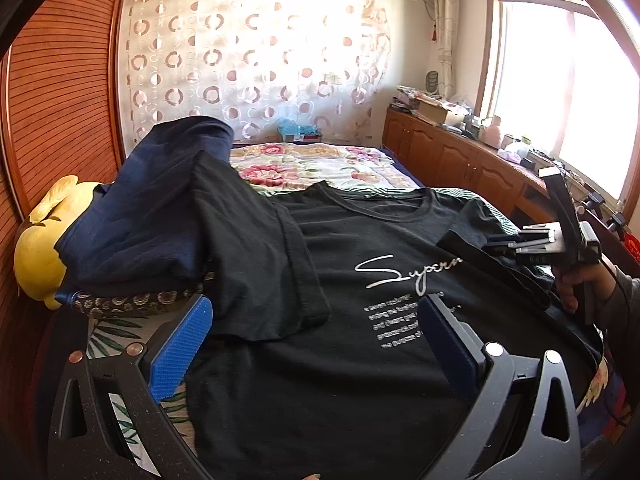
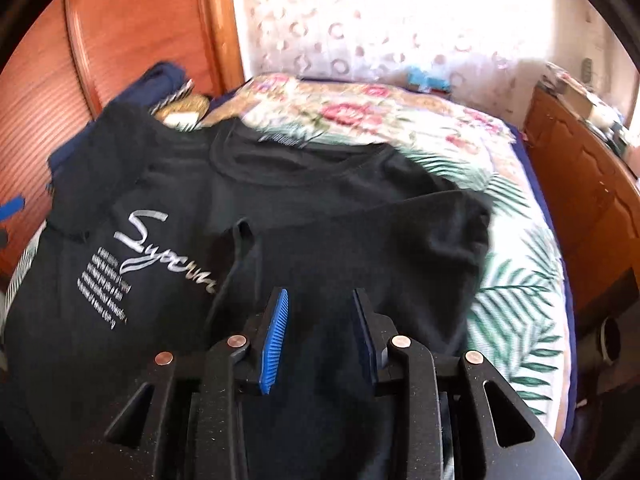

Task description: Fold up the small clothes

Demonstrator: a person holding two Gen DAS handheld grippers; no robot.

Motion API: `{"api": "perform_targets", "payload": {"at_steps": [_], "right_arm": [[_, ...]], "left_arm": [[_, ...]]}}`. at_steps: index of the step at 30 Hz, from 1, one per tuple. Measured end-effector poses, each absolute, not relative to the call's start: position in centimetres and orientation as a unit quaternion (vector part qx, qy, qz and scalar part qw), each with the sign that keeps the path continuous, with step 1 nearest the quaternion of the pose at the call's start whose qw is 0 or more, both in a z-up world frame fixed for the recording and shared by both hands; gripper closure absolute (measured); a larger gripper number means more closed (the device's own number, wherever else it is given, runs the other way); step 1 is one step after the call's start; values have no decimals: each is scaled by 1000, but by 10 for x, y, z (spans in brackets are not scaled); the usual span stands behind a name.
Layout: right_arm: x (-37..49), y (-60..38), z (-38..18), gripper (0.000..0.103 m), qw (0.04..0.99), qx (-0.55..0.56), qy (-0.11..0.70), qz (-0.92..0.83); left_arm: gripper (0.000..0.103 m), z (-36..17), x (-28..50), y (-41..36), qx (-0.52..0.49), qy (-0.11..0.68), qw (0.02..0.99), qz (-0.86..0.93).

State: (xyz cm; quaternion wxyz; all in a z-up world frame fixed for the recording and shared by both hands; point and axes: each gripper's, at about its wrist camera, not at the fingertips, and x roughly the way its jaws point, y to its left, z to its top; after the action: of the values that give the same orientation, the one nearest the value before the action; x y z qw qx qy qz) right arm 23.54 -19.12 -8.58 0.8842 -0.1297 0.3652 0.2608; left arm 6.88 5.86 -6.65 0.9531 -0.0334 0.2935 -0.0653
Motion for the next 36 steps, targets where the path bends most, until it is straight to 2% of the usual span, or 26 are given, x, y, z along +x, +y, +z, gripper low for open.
{"api": "perform_targets", "payload": {"at_steps": [5,10,16,22,24,34,36], "right_arm": [[215,-159,-91,69,864,-152,365,311],[204,-149,-80,69,855,-123,354,358],[223,-173,-77,69,882,-129,334,307],[260,-206,-87,69,897,-125,347,243],[275,-216,-89,57,900,-124,351,228],[326,-231,-99,55,903,-100,373,186],[326,-232,-99,47,907,-96,364,187]], "left_arm": [[0,-67,78,65,-28,299,952,-57],[0,-62,91,73,-15,299,953,-51],[0,-53,113,86,-2,298,954,-36],[0,-49,136,105,-2,306,952,-18],[0,-47,144,108,1,307,952,-13],[0,-43,183,116,9,324,946,-5],[0,-44,189,117,11,328,945,-6]]}}
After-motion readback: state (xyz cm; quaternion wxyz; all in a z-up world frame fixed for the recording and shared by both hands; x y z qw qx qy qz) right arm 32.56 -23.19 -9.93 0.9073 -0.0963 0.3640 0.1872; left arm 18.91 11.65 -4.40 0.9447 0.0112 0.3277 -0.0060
